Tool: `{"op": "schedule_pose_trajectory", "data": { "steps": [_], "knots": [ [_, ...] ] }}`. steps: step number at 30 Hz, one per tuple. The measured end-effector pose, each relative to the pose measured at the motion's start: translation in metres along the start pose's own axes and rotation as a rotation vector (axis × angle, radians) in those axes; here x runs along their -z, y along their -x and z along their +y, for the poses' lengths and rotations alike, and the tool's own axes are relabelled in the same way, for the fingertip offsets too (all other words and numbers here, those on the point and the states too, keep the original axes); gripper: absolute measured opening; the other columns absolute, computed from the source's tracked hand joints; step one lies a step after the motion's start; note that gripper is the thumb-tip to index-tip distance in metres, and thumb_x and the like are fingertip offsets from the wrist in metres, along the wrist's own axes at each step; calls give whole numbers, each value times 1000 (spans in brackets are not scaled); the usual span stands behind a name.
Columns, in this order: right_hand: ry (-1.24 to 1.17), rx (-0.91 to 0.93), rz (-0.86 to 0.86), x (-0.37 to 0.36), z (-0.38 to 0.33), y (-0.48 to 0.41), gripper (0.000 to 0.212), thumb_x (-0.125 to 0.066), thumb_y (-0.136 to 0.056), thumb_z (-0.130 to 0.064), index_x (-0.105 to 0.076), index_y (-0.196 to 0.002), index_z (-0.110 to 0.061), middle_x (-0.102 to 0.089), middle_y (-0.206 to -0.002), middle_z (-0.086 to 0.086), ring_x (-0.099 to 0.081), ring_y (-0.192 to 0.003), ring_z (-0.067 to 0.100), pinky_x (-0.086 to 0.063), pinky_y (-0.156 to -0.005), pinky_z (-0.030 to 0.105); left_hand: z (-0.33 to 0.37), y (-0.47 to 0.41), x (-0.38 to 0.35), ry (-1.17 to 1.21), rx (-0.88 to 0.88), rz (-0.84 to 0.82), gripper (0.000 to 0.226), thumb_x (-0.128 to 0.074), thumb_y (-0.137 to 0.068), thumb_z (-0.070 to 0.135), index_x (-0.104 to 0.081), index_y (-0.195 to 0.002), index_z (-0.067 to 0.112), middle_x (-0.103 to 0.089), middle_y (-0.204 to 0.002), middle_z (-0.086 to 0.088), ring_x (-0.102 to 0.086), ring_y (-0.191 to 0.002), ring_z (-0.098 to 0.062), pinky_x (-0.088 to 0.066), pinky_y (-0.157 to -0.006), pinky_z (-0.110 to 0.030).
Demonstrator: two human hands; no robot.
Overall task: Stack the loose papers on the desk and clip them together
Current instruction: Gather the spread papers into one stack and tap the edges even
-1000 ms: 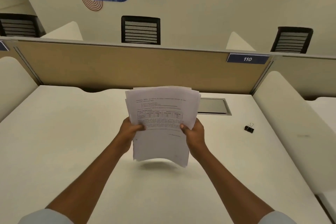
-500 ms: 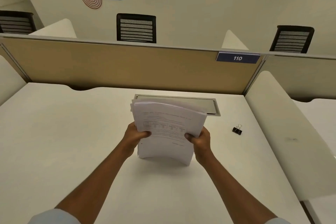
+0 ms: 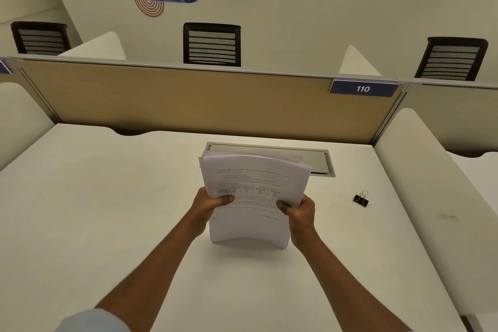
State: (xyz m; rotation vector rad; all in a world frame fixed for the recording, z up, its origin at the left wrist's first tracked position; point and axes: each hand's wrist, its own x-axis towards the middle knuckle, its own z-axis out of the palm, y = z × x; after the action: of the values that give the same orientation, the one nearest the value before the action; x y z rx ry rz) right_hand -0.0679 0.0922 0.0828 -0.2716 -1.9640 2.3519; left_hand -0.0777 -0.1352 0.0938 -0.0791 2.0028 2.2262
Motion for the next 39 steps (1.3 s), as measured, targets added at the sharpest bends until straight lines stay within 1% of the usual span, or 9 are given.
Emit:
{"op": "schedule_pose_trajectory", "data": {
  "steps": [2,6,10,15,20,24,29,34,39],
  "knots": [
    [4,14,14,2,2,1,26,-70,-57,-6,-69,-83,-7,-72,-85,10,-67,-78,28,-55,-61,26,0,2,1,7,10,-10,55,-84,-52,30,-72,-105,22,-74,-112,-7,-69,-104,-27,-54,-89,-41],
    [11,12,-10,3,9,2,24,-71,-57,-5,-69,-80,-11,-73,-82,5,-67,-78,27,-57,-66,31,-7,7,0,2,12,-7,51,-82,-56,35,-72,-105,25,-74,-111,-5,-68,-105,-28,-54,-89,-40],
    [8,9,-22,2,9,0,26,-70,-56,-4,-69,-80,-13,-73,-83,5,-67,-79,28,-58,-65,29,3,9,-4,19,-38,41,70,-86,-49,56,-70,-106,18,-76,-105,-4,-71,-98,-27,-59,-80,-36],
    [9,22,-45,3,9,-1,28,-70,-56,-4,-69,-82,-12,-72,-87,9,-67,-81,30,-57,-63,24,46,-2,-16,96,-253,314,60,-74,-56,67,-62,-78,13,-67,-69,1,-65,-64,-15,-53,-56,-30],
    [7,28,-64,4,10,-2,29,-70,-56,-5,-70,-84,-12,-72,-90,10,-67,-84,31,-57,-67,30,84,-15,-34,35,-323,633,57,-61,-66,64,-60,-75,8,-57,-70,-1,-53,-68,-19,-43,-62,-34],
    [9,30,-83,6,10,-1,31,-70,-57,-5,-70,-87,-11,-72,-92,11,-67,-86,31,-57,-67,28,88,-20,-39,-49,-233,732,60,-63,-61,70,-59,-75,12,-58,-71,4,-54,-69,-17,-47,-66,-37],
    [2,21,-92,6,9,-1,32,-70,-57,-5,-69,-87,-13,-71,-93,10,-67,-85,29,-56,-65,25,87,-24,-41,-151,-159,757,37,-72,-67,55,-57,-75,22,-63,-80,3,-65,-78,-26,-55,-70,-42],
    [9,23,-100,7,9,-2,32,-70,-58,-5,-69,-88,-15,-72,-93,7,-67,-85,27,-57,-65,25,89,-25,-39,-157,-138,743,10,-66,-76,23,-60,-82,18,-62,-80,2,-66,-81,-28,-52,-64,-36],
    [19,26,-107,7,9,-3,30,-69,-58,-4,-70,-85,-15,-72,-91,7,-67,-84,28,-56,-64,24,86,-20,-40,-117,-170,689,15,-52,-88,15,-51,-102,23,-56,-82,-3,-60,-78,-22,-48,-63,-35]
  ]
}}
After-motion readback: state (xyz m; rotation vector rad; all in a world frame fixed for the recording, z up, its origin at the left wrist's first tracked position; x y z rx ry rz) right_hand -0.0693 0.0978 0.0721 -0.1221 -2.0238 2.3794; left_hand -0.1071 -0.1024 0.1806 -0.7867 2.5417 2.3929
